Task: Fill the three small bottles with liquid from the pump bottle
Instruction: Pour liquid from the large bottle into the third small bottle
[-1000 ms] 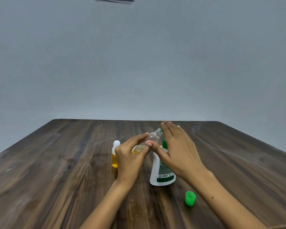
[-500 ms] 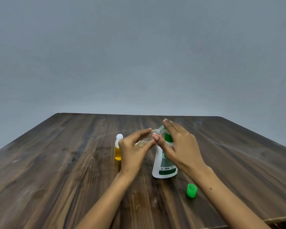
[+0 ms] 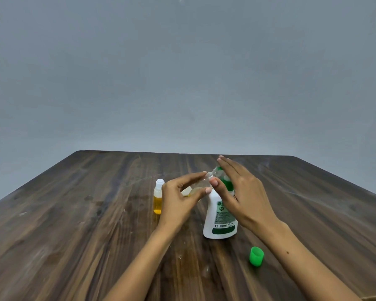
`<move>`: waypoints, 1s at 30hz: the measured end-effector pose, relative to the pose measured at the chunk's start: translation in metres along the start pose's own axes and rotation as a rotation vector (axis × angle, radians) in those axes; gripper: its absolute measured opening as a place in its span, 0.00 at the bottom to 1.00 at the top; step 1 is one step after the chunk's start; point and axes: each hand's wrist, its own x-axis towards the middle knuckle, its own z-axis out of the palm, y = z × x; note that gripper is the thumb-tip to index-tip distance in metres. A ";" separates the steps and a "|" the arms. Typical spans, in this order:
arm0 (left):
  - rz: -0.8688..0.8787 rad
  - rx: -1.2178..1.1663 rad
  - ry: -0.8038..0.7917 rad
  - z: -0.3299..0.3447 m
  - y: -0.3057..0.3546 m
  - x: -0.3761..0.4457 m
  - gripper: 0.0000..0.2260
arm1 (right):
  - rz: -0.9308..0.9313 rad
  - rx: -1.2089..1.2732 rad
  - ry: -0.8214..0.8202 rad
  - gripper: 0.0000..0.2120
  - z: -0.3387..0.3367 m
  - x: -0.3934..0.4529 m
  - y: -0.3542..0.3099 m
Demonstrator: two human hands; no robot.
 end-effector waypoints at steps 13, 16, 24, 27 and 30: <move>0.180 0.087 0.032 -0.005 0.008 -0.002 0.17 | -0.013 0.012 0.006 0.47 -0.001 0.004 0.000; 0.208 0.101 0.025 -0.007 0.008 -0.002 0.17 | -0.022 0.012 0.013 0.48 -0.001 0.004 0.001; 0.235 0.136 0.039 -0.009 0.008 -0.005 0.17 | -0.046 0.078 0.008 0.48 0.000 0.005 0.004; 0.259 0.149 0.049 -0.010 0.005 -0.003 0.17 | -0.042 0.097 0.056 0.46 0.004 0.003 0.005; 0.295 0.200 0.034 -0.011 0.005 -0.003 0.16 | -0.013 0.104 0.112 0.44 0.012 -0.002 0.000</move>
